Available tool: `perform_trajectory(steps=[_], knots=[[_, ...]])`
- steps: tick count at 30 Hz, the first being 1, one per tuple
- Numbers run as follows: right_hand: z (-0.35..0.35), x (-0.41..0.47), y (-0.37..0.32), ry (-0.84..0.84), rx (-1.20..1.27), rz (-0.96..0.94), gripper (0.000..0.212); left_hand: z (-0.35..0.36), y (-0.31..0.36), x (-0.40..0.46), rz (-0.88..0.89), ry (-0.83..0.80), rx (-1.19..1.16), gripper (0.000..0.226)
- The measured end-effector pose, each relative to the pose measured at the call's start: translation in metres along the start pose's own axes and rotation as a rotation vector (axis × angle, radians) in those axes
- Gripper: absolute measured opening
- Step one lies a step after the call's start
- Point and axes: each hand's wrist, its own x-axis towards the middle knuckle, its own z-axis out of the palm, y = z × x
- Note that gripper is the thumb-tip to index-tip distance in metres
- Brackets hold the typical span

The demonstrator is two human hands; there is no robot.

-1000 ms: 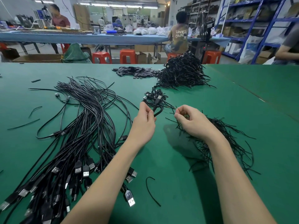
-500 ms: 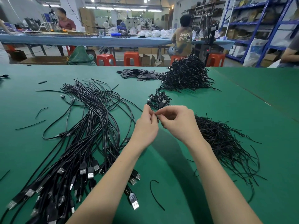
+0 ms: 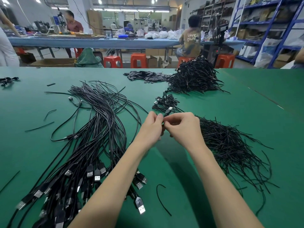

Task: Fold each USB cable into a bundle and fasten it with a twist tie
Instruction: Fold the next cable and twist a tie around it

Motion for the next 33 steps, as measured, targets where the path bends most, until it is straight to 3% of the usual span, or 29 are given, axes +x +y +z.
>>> perform_trajectory(steps=[9,17,22,27,30,33], knots=[[-0.001,-0.002,0.0,0.016,0.206,0.16,0.021,0.002,0.002,-0.001,0.135,0.086,0.145,0.026],[-0.012,-0.002,-0.005,-0.205,0.721,0.358,0.009,-0.006,0.004,0.0,0.1,0.104,-0.129,0.024],[-0.016,0.0,0.002,-0.243,0.982,0.648,0.014,-0.005,0.01,-0.002,0.119,0.069,-0.211,0.026],[-0.018,0.0,0.015,-0.369,1.337,0.853,0.029,-0.01,0.018,-0.007,0.134,-0.124,-0.309,0.026],[-0.025,0.001,0.026,-0.44,1.237,0.715,0.03,-0.02,0.019,-0.012,0.146,-0.387,-0.288,0.016],[-0.038,0.003,0.036,-0.456,0.932,0.527,0.048,-0.027,0.021,-0.015,0.156,-0.536,-0.178,0.022]])
